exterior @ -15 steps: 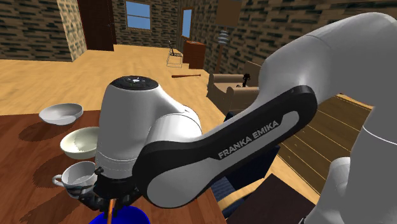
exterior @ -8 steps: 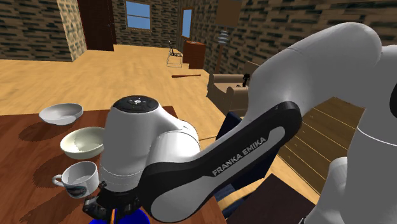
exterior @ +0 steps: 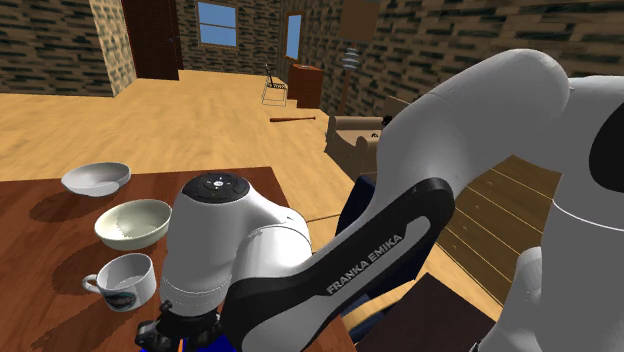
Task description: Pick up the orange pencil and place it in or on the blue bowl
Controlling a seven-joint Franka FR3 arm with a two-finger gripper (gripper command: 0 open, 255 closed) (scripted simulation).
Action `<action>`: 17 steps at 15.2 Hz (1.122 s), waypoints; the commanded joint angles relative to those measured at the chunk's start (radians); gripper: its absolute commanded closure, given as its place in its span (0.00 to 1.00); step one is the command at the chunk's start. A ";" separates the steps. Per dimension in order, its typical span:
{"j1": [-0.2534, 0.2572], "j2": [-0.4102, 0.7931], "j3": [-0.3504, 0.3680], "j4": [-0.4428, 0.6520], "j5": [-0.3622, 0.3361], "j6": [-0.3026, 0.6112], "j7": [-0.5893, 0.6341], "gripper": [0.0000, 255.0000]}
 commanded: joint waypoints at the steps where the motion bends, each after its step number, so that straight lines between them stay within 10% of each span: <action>1: 0.000 0.000 0.000 -0.001 -0.001 0.001 0.001 1.00; 4: 0.000 0.000 0.000 -0.001 -0.001 0.001 0.001 1.00; 5: 0.000 0.000 0.000 -0.001 -0.001 0.001 0.001 0.00; 17: -0.035 -0.111 0.029 -0.001 0.086 -0.096 -0.058 0.00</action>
